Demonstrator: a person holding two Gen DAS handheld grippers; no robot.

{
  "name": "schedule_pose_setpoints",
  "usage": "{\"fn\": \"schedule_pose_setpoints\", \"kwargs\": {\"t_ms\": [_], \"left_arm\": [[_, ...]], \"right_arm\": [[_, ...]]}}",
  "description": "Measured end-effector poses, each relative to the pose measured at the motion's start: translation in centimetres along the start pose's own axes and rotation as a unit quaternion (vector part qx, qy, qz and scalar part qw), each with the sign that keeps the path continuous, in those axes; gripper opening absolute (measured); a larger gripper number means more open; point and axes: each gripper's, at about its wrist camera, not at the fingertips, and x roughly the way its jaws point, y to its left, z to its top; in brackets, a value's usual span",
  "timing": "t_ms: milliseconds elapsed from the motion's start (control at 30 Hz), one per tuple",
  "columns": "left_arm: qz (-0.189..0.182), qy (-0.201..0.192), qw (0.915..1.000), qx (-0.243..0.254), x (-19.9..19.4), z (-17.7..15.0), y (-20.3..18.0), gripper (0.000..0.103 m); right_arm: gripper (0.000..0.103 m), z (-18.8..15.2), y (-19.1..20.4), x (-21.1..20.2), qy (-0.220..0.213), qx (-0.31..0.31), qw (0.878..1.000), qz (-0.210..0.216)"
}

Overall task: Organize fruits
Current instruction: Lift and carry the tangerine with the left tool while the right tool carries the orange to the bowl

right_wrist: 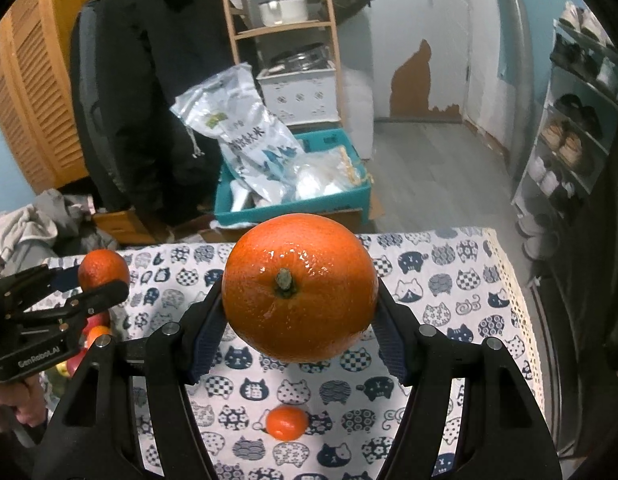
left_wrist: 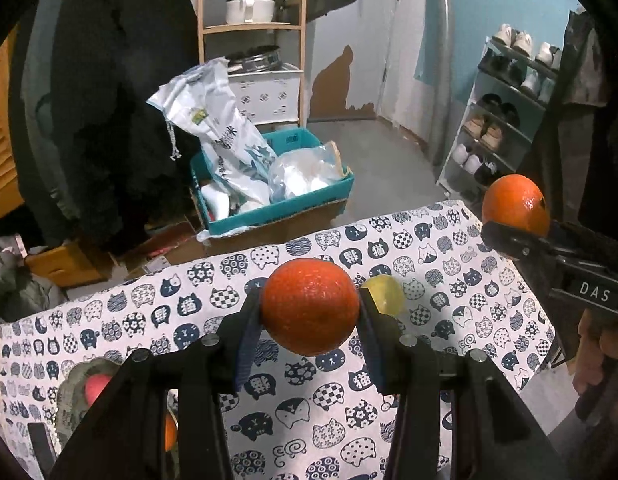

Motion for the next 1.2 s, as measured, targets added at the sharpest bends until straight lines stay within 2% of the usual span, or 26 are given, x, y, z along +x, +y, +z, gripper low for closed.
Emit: {"fn": "schedule_pose_setpoints", "kwargs": {"t_ms": [533,800,1200], "left_arm": [[0.01,-0.028,0.9992,-0.027,-4.7,-0.9,3.5,0.046],[0.024,-0.023,0.9981,-0.052,-5.3,-2.2,6.3,0.046],[0.062,-0.013,0.9926,-0.104,-6.5,-4.9,12.8,0.046]], "right_arm": [[0.068,1.0,5.2,-1.5,-0.011,-0.041,0.999,0.03],[0.068,1.2,8.6,0.2,0.005,-0.054,0.997,0.062],[0.068,1.6,15.3,2.9,0.027,-0.092,0.99,0.106]]}}
